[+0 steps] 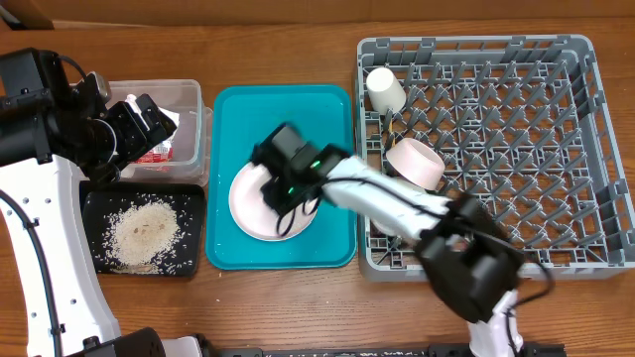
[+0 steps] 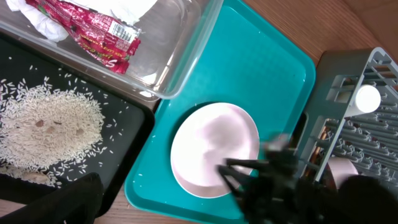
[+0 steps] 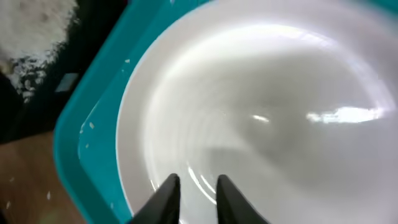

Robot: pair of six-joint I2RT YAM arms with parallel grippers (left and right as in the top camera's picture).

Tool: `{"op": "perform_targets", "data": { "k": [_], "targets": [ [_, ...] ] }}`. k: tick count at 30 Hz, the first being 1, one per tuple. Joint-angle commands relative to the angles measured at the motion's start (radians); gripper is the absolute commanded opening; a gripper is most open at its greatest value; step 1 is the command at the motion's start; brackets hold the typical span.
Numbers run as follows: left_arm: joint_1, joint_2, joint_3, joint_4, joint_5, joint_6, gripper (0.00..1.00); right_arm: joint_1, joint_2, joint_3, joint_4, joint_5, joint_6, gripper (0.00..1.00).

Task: Sort waste into correct bins and load items into the dishwasher

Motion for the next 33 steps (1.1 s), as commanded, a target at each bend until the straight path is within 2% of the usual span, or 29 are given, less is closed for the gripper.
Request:
{"op": "perform_targets", "data": {
  "k": [1,3,7,17,24,33],
  "targets": [
    [-0.001,-0.013,0.012,0.0,-0.003,0.022,1.0,-0.05,-0.106,0.047,-0.017,0.001,-0.004,0.29],
    [-0.001,-0.013,0.012,0.0,-0.003,0.022,1.0,-0.077,-0.106,0.046,-0.04,0.01,-0.004,0.35],
    [-0.001,-0.013,0.012,0.0,-0.003,0.022,1.0,-0.097,-0.086,0.026,-0.08,0.074,-0.004,0.39],
    [-0.001,-0.013,0.012,0.0,-0.003,0.022,1.0,-0.095,0.001,0.025,-0.084,0.194,-0.004,0.4],
    [-0.001,-0.013,0.012,0.0,-0.003,0.022,1.0,-0.095,0.059,0.025,-0.076,0.207,-0.011,0.38],
    [-0.001,-0.013,0.012,0.0,-0.003,0.022,1.0,-0.094,0.114,0.024,-0.065,0.219,-0.011,0.27]
  ]
}}
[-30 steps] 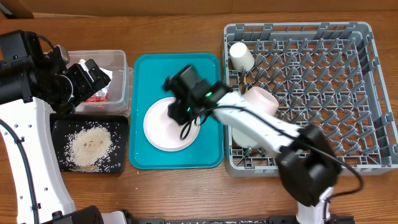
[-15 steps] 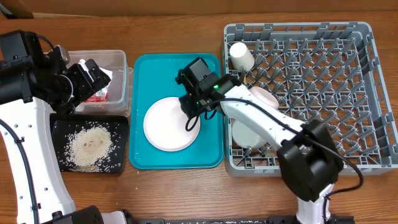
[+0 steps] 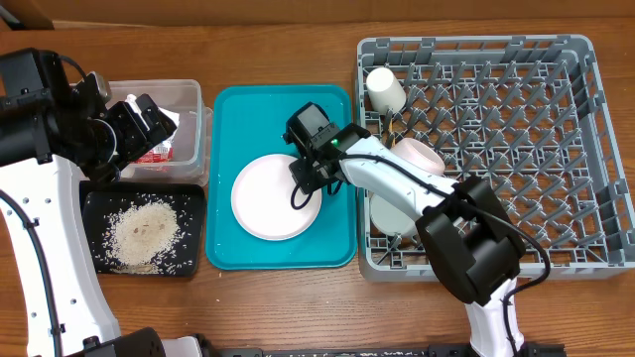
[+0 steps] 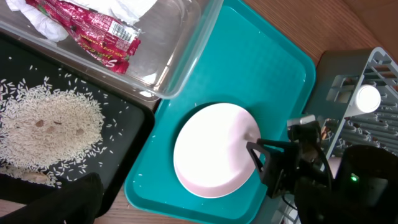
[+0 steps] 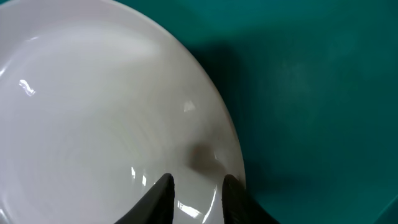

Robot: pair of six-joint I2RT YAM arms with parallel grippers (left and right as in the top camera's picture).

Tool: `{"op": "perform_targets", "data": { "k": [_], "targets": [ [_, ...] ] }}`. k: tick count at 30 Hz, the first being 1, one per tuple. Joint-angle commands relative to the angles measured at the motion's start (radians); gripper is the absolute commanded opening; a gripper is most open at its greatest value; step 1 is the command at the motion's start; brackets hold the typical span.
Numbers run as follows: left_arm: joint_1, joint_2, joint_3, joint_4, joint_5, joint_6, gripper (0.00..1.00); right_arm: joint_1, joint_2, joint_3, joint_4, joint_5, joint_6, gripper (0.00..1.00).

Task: Sort waste into correct bins and load items into the dishwasher

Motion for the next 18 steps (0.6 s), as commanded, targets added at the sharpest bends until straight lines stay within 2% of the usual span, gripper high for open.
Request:
{"op": "perform_targets", "data": {
  "k": [1,8,14,18],
  "targets": [
    [-0.001,-0.013,0.012,0.0,-0.003,0.022,1.0,0.005,0.035,-0.005,0.005,0.013,-0.003,0.27],
    [-0.001,-0.013,0.012,0.0,-0.003,0.022,1.0,0.005,0.035,-0.005,0.002,0.006,0.004,0.27],
    [-0.001,-0.013,0.012,0.0,-0.003,0.022,1.0,0.006,0.035,-0.005,0.028,-0.109,0.003,0.27],
    [-0.001,-0.013,0.012,0.0,-0.003,0.022,1.0,0.006,0.029,0.036,0.047,-0.119,0.003,0.28]
  ]
}}
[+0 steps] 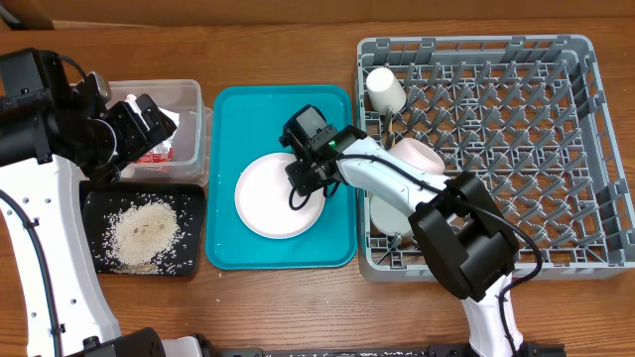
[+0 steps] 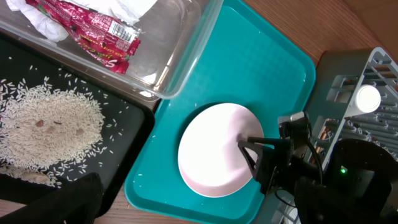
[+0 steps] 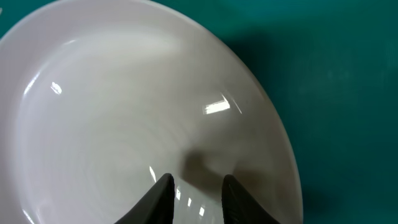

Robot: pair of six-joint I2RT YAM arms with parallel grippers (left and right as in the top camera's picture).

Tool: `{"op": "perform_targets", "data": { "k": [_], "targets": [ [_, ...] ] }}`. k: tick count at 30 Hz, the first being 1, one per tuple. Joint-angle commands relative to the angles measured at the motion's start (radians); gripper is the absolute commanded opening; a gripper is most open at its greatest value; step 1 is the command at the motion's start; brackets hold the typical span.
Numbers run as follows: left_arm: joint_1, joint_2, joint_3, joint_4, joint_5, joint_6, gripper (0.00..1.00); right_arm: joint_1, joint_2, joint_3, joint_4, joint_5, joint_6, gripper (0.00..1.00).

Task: Sort waste into correct bins and load items into the dishwasher

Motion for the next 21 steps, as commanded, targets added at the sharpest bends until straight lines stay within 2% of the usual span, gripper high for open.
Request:
{"op": "perform_targets", "data": {
  "k": [1,9,14,21],
  "targets": [
    [-0.001,-0.013,0.012,0.0,-0.003,0.022,1.0,0.003,-0.001,0.056,-0.006,-0.034,0.002,0.28],
    [-0.001,-0.013,0.012,0.0,-0.003,0.022,1.0,0.003,-0.039,0.145,-0.06,0.115,-0.002,0.29],
    [-0.001,-0.013,0.012,0.0,-0.003,0.022,1.0,0.002,-0.039,0.139,-0.108,0.245,-0.002,0.35],
    [-0.001,-0.013,0.012,0.0,-0.003,0.022,1.0,0.003,-0.038,0.136,-0.133,0.249,-0.001,0.36]
  ]
}}
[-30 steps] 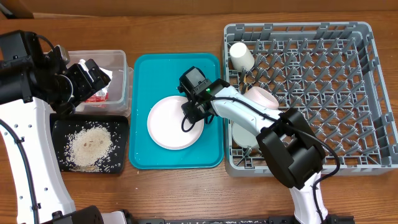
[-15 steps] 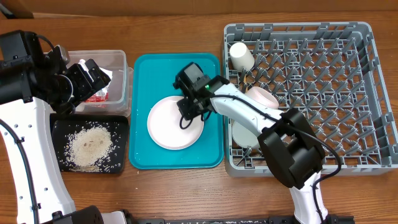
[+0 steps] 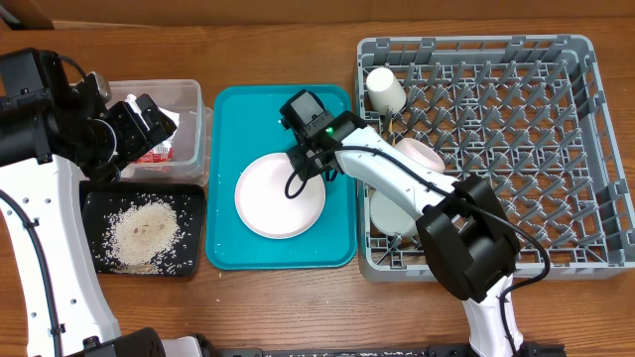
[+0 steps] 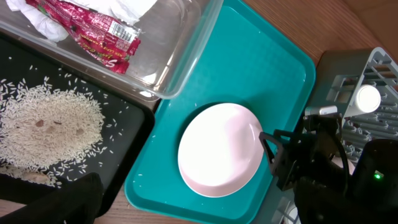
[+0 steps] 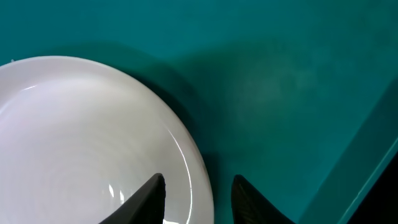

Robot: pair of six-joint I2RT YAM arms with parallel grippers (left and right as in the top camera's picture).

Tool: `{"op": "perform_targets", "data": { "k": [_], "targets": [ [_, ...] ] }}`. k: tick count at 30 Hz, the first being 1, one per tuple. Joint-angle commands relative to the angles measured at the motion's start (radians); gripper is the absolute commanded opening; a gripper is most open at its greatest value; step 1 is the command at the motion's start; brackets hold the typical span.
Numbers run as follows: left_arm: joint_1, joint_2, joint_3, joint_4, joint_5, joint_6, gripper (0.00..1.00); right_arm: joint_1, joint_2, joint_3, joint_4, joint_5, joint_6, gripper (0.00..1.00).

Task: Sort waste into correct bins and load items into the dishwasher

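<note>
A white plate [image 3: 280, 195] lies flat in the teal tray [image 3: 238, 109]. My right gripper [image 3: 316, 167] is low over the plate's right rim and open. In the right wrist view the right gripper [image 5: 198, 200] has one finger [image 5: 152, 194] above the plate [image 5: 81, 143] and the other above bare tray [image 5: 280, 74]. My left gripper [image 3: 142, 121] hovers over the clear bin [image 3: 189, 99], open and holding nothing. Only one dark finger [image 4: 78, 199] of it shows in the left wrist view.
The grey dish rack [image 3: 556, 59] on the right holds a white cup [image 3: 385, 89] and a pale bowl [image 3: 417, 161]. The clear bin contains red wrappers [image 4: 102, 34] and tissue. A black tray [image 3: 99, 203] with loose rice [image 3: 144, 233] sits at the front left.
My right gripper's fingers stand wider apart. They have shifted from over the plate's inside to its right rim, one finger now over the tray. The plate and left arm are unchanged.
My right gripper was first nearly shut, low over the plate's middle. It then stood at the plate's right side, still narrow, and the plate had slid slightly to the right in the tray. Now the fingers are spread across the rim. The left arm stayed put.
</note>
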Motion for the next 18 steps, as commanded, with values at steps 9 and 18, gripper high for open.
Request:
{"op": "perform_targets", "data": {
  "k": [9,18],
  "targets": [
    [-0.001,-0.013,0.012,0.0,-0.004,0.022,1.0,0.002,-0.031,-0.063,-0.004,0.029,0.0,0.37],
    [-0.001,-0.013,0.012,0.0,-0.004,0.022,1.0,0.006,-0.029,-0.067,-0.024,-0.024,0.0,0.36]
  ]
}}
